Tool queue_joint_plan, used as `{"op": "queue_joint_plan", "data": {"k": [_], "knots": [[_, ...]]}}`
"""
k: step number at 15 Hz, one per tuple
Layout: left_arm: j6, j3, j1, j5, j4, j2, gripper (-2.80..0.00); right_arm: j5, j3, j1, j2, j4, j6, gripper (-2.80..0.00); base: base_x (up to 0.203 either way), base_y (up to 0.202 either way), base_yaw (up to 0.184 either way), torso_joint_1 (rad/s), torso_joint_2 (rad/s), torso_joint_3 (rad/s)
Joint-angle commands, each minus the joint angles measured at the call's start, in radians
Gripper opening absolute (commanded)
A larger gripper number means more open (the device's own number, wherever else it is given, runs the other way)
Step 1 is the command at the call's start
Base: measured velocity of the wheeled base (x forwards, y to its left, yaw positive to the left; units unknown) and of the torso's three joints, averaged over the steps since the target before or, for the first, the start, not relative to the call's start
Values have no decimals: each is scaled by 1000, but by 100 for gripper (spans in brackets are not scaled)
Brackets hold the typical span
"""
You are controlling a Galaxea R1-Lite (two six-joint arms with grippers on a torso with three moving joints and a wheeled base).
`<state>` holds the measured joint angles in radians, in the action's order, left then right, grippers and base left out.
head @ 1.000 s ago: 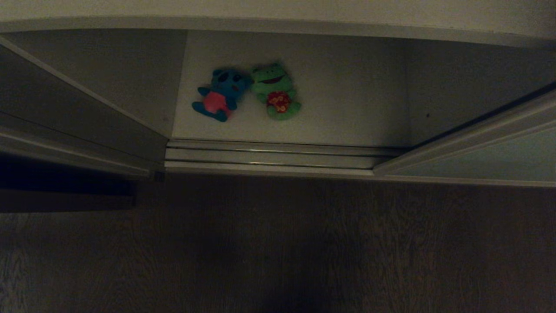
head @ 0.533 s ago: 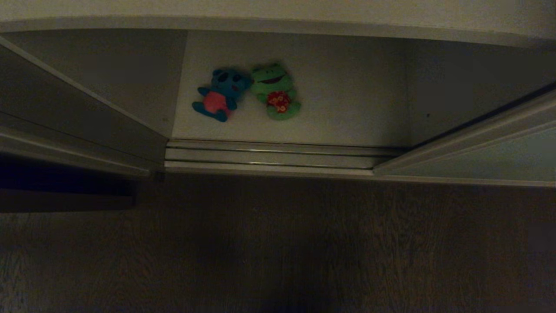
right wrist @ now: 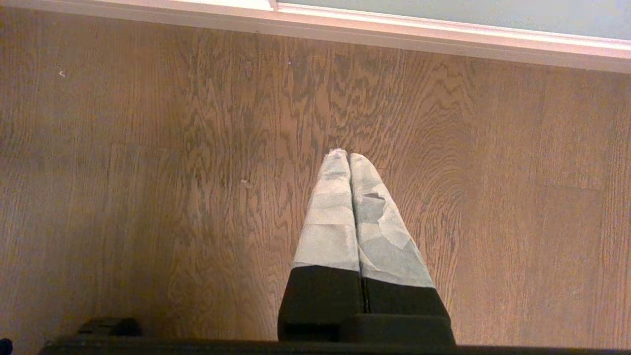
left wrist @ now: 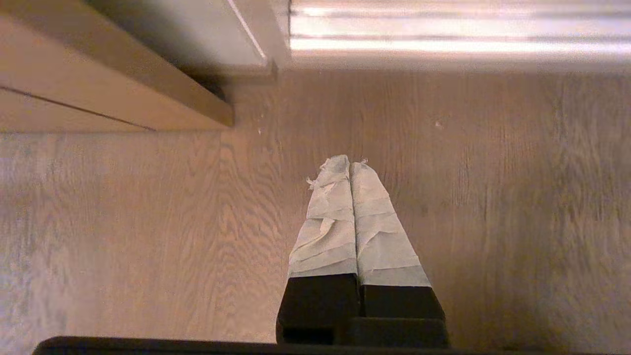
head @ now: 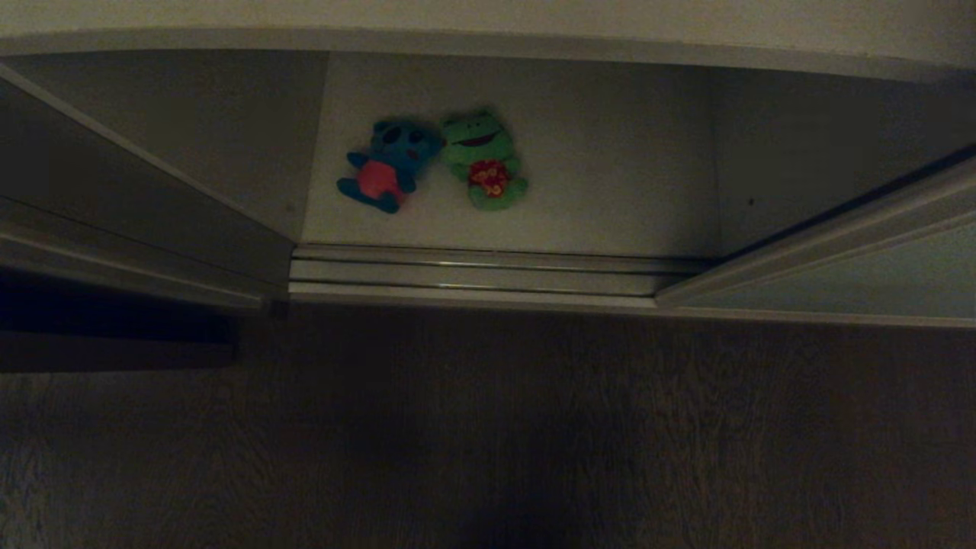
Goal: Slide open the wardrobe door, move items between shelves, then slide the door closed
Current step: Place the blue doll on the higher shelf
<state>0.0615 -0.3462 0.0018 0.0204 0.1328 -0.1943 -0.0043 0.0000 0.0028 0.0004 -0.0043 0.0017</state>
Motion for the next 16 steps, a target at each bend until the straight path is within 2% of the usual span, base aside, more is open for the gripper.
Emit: {"op": "queue_joint_plan", "data": {"k": [1,4,8,10,13,16], "knots": [[3,-62,0,6,4,-234,-280,0,0,0,-2,0,0,-280,0,0,0,0,0,0],[7,-105,-1,39,-49,-564,-280,0,0,0,-3,0,0,-280,0,0,0,0,0,0],[9,-153,-9,77,-266,-1000,-280,0,0,0,-3,0,0,-280,0,0,0,0,0,0],[8,-238,-15,115,-336,-1167,-280,0,0,0,-3,0,0,-280,0,0,0,0,0,0],[9,-400,-27,145,-424,-1348,-280,0,0,0,-2,0,0,-280,0,0,0,0,0,0],[14,-478,-37,152,-602,-1473,-280,0,0,0,-2,0,0,-280,0,0,0,0,0,0]]}}
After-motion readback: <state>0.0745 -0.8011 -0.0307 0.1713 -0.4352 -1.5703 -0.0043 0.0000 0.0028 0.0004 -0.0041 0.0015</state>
